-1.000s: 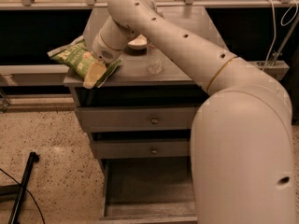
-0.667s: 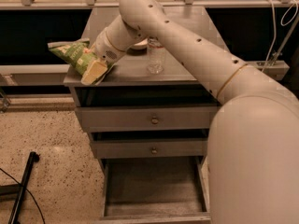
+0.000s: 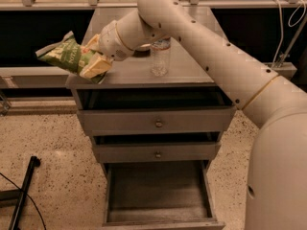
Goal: Place green jalapeno chip bag into bottom drawer
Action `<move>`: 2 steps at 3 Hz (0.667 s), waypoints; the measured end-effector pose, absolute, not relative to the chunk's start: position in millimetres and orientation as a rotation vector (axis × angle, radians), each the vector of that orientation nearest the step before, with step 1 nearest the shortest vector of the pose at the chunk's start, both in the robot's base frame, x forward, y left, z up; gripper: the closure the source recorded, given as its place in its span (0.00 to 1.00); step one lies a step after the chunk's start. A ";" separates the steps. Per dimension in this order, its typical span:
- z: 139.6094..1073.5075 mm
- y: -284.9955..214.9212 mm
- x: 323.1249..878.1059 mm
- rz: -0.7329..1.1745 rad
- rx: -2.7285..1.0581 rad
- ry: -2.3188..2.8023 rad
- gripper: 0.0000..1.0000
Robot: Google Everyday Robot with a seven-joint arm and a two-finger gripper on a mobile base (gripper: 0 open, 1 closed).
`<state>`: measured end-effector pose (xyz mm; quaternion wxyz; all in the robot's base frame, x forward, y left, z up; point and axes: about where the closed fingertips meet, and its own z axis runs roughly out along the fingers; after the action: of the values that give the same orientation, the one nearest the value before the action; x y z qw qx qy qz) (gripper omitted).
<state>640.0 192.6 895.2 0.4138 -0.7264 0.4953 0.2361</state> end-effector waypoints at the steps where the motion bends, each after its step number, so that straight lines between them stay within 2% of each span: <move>1: 890.1 168.8 611.8 0.476 -1.908 1.202 0.51; 2: 866.3 146.9 585.9 0.368 -2.008 1.214 0.51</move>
Offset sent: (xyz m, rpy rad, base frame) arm -0.0828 -0.0775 -0.0539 -0.3257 -0.2002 0.0337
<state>585.9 146.9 866.3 0.3738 -0.7841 0.4740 0.1438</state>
